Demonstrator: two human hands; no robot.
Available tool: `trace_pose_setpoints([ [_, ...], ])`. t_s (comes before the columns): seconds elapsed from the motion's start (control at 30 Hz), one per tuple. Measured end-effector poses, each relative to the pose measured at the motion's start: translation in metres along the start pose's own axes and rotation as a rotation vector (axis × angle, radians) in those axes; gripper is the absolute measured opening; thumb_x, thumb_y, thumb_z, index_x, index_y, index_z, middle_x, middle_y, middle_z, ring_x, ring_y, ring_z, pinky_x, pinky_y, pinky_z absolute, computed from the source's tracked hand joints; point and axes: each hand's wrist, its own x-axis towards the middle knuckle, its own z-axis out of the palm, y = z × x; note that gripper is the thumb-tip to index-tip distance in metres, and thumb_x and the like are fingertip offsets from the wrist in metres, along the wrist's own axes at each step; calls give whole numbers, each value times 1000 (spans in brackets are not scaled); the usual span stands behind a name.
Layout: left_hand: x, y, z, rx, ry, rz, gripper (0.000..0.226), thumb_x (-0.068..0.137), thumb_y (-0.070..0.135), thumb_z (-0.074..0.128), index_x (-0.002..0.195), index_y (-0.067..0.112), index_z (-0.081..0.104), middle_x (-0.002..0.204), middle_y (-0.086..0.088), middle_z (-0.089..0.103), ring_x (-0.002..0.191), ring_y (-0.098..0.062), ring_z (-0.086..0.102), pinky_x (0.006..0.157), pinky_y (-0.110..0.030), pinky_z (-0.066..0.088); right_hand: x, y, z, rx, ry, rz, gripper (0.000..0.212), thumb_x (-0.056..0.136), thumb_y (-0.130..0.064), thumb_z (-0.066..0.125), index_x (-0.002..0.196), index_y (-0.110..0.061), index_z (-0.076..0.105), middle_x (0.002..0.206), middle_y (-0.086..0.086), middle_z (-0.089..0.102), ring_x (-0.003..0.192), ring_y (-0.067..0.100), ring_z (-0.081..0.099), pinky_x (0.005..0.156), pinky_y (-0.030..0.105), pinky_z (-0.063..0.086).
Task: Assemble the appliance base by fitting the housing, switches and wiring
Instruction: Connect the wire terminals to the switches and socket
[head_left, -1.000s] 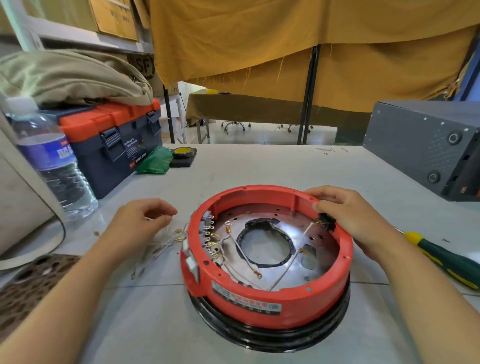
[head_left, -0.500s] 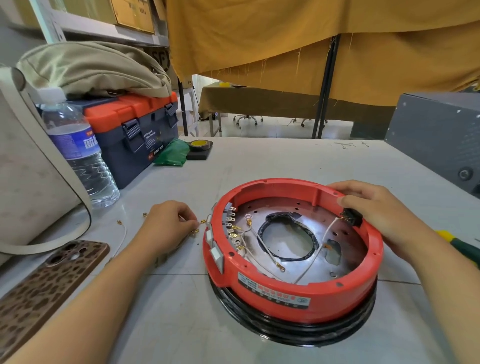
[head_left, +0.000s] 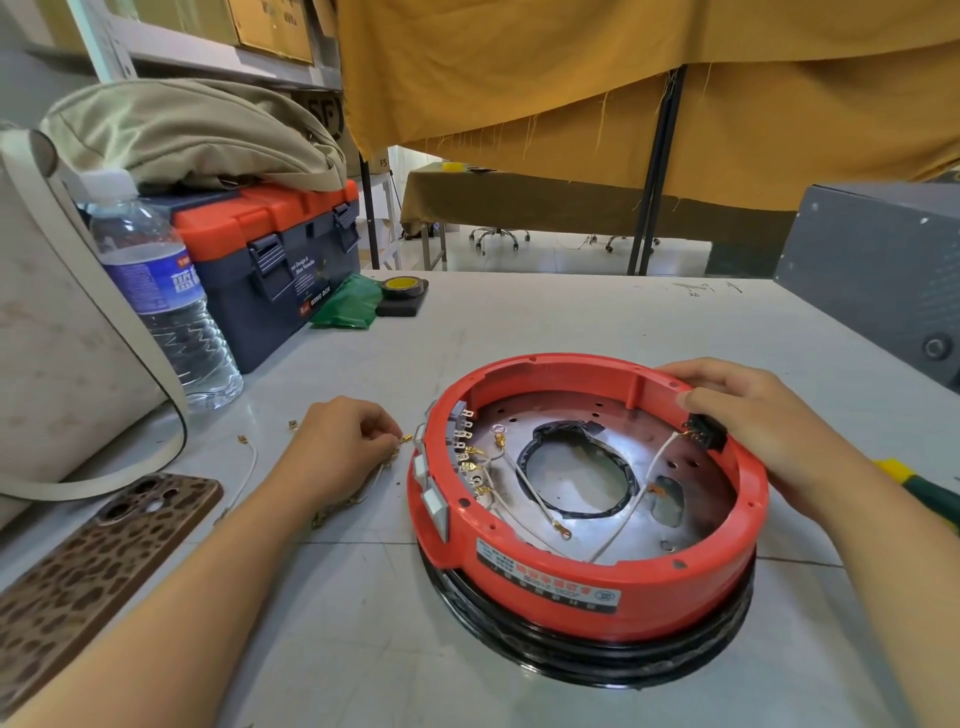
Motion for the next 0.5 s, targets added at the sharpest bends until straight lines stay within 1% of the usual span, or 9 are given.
trace_pose_setpoints([
  [0.13,0,-1,-2,-2,-14,-11,13,85,15,65,75,24,67,70,8,65,65,-2,57,53,-12,36,0,0,0,4,-3,3,31,90,-1,50,96,-24,70,71,-11,72,63,2,64,66,24,48],
  [0.23,-1,-5,-6,-68,2,-38,13,83,15,67,74,24,68,72,6,67,68,-6,60,56,-14,40,-1,-1,0,-4,0,6,31,90,-1,50,96,-24,70,75,-9,73,67,6,64,69,25,50],
  [0.37,1,-8,-14,-277,56,-94,11,83,11,67,77,20,69,75,2,71,71,-11,65,65,-21,49,-1,-1,0,-4,4,11,30,90,-2,51,98,-23,70,79,-7,74,72,11,65,71,26,50],
  [0.4,1,-8,-16,-349,59,-108,10,82,9,68,79,18,69,74,0,72,69,-10,66,66,-20,51,-1,-1,0,-8,7,12,30,90,-2,51,98,-24,70,78,-8,73,71,10,65,70,26,50],
  [0.5,1,-7,-18,-548,50,-131,8,82,3,67,82,11,69,72,-5,72,60,-6,65,58,-12,51,-1,0,0,-14,7,12,31,89,-2,51,96,-25,70,74,-11,73,65,5,64,68,25,48],
])
